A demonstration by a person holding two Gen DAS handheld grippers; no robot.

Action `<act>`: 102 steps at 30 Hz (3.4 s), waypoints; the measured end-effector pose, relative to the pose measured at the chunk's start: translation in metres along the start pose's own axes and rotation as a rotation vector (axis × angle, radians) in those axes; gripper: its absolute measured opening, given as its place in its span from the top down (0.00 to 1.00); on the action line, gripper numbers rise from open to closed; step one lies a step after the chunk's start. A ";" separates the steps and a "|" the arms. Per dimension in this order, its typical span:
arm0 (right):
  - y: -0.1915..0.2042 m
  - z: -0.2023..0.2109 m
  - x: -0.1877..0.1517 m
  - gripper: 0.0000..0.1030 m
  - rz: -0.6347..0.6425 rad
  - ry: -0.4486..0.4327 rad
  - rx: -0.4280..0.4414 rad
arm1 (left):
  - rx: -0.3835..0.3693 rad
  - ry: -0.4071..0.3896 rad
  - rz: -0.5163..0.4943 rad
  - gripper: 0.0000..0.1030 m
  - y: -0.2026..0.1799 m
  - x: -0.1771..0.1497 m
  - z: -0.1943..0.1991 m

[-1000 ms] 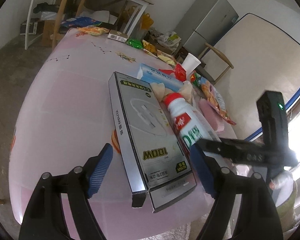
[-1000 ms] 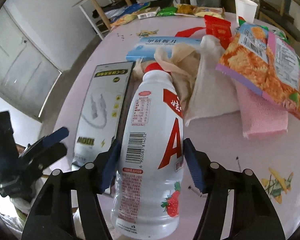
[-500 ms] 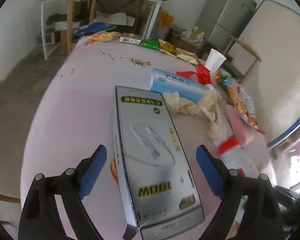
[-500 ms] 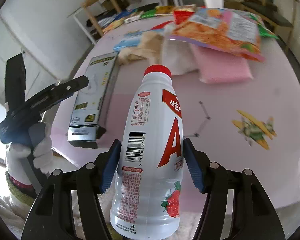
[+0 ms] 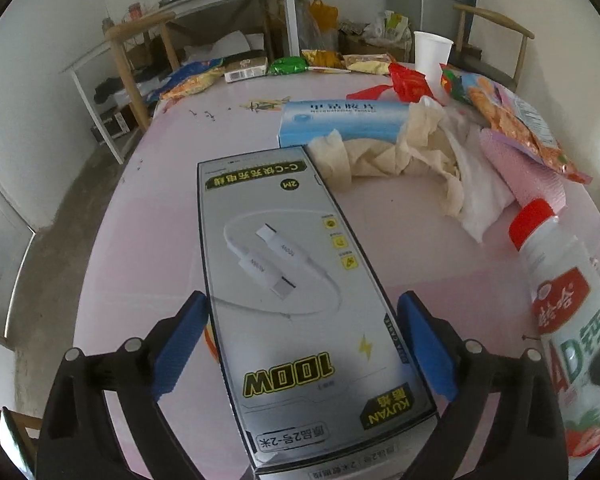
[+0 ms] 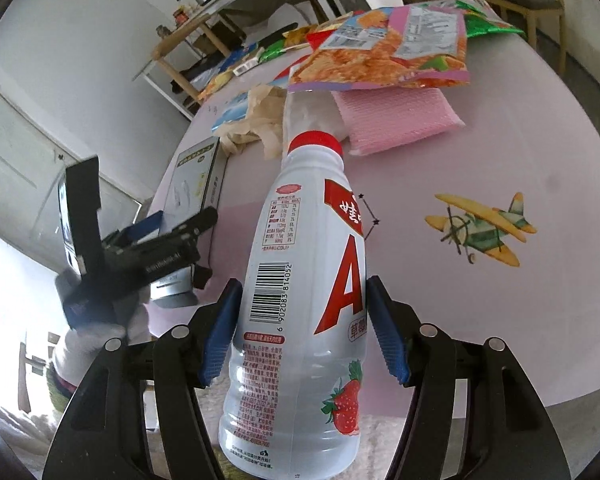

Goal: Collect trash
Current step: 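Grasp the grey cable box with left gripper while right gripper grasps white AD bottle, then lift the grey box and white bottle off the table with both grippers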

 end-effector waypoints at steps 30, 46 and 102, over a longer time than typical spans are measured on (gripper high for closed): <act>0.004 -0.006 -0.015 0.37 -0.129 0.051 -0.013 | -0.200 0.147 0.134 0.08 0.025 -0.053 0.037; 0.006 -0.010 -0.018 0.43 -0.103 0.033 -0.088 | -0.081 0.070 0.020 0.12 0.016 -0.054 0.029; 0.044 0.042 -0.015 0.44 -0.062 -0.138 0.014 | -0.067 -0.125 0.074 0.14 0.038 -0.040 0.117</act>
Point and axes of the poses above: each gripper's, at about its wrist camera, not at the fingertips, and z roughly against the way its jaws point, y to its left, x to its top, the point moved 7 cm from there along -z, roughly the way its jaws point, and after that the axes turned 6 degrees about x, right-handed, at the moved point
